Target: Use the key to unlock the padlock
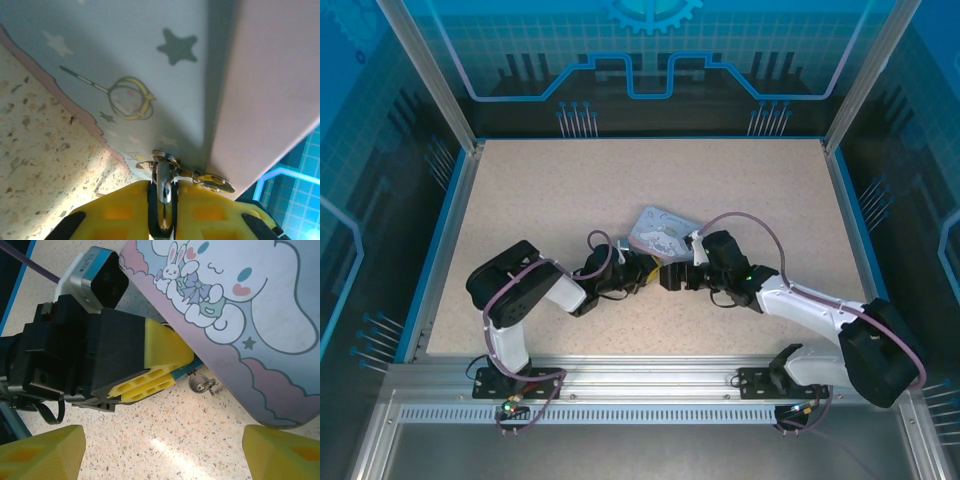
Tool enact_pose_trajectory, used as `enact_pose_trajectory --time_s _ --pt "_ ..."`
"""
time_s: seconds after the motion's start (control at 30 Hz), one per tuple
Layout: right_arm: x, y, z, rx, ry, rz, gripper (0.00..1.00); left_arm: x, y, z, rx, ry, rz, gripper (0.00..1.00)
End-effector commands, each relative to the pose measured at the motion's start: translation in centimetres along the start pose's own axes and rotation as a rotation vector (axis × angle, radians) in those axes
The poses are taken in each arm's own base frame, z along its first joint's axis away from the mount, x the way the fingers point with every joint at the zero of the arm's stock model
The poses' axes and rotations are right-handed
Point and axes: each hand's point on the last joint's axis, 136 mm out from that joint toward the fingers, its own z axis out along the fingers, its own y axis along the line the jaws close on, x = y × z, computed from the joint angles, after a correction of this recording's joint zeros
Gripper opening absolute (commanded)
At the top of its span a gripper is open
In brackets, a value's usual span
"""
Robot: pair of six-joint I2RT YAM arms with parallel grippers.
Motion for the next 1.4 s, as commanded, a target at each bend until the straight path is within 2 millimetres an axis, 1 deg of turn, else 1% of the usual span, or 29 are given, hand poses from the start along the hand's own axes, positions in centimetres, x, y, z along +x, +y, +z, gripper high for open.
enact_pose_trajectory --time_s 0.0,0.13,0.23,0.33,0.4,0.5,0.6,0.67,0.77,0.83,0.9,0.97,1.03,1.07,1.13,1.23,1.3,1.33,1.37 --pt "-0.4 0.1 0.3 -0.023 -0.028 0.064 0.84 0.5 2.0 -0.7 -0.047 0.023 0.013 0.26" --pt "-0.4 0.3 0.4 -0.045 -0.035 0.099 0.84 0.2 2.7 -1.8 -0.06 -0.002 0.027 0.51" --pt "-0.3 0.5 0.5 -0.062 -0.036 0.113 0.85 0.1 3.1 -2.7 -0.069 -0.02 0.033 0.63" --pt "-0.1 0.5 0.6 -0.069 -0.031 0.132 0.85 -0.1 2.7 -3.7 -0.049 -0.046 0.05 0.72" --pt "0.1 0.6 0.8 -0.08 -0.022 0.142 0.85 -0.4 2.4 -4.4 -0.04 -0.069 0.062 0.77" --pt "0.3 0.7 1.2 -0.086 -0.012 0.158 0.85 -1.0 1.8 -5.4 -0.04 -0.097 0.088 0.81" --pt "0.4 0.4 1.6 -0.077 -0.014 0.174 0.85 -1.4 0.6 -6.4 -0.042 -0.12 0.131 0.81" --pt "0.4 0.3 1.9 -0.072 -0.009 0.178 0.85 -1.7 -0.8 -7.3 -0.048 -0.141 0.186 0.82" --pt "0.4 0.1 2.3 -0.059 -0.001 0.179 0.84 -2.3 -2.9 -9.2 -0.13 -0.189 0.316 0.85" --pt "0.2 -0.2 2.6 -0.04 0.002 0.177 0.84 -2.8 -4.7 -11.2 -0.187 -0.237 0.412 0.87" --pt "-0.2 -0.5 2.8 -0.024 0.003 0.178 0.85 -3.3 -5.9 -13.1 -0.224 -0.289 0.47 0.91" --pt "-1.2 -1.0 2.9 -0.009 -0.009 0.186 0.84 -3.5 -7.1 -14.6 -0.227 -0.326 0.515 0.94" --pt "-3.0 -1.7 2.9 0.01 -0.039 0.206 0.84 -3.5 -7.7 -15.6 -0.223 -0.35 0.527 0.96" --pt "-4.1 -2.1 2.8 0.026 -0.06 0.213 0.84 -3.4 -7.9 -15.7 -0.214 -0.353 0.526 0.97" --pt "-7.1 -2.7 2.7 0.034 -0.118 0.212 0.84 -3.3 -7.9 -15.7 -0.197 -0.351 0.513 0.99" --pt "-10.8 -2.9 2.5 0.03 -0.16 0.203 0.84 -3.2 -7.4 -15.4 -0.193 -0.34 0.497 0.99" --pt "-12.1 -2.7 2.5 0.01 -0.151 0.195 0.83 -3.0 -7.3 -15.4 -0.19 -0.334 0.492 0.99" --pt "-12.4 -2.4 2.3 -0.006 -0.143 0.186 0.82 -3.0 -7.3 -15.4 -0.19 -0.334 0.492 0.99" --pt "-12.2 -2.3 2.2 -0.013 -0.134 0.177 0.82 -2.9 -7.2 -15.5 -0.192 -0.334 0.493 0.99"
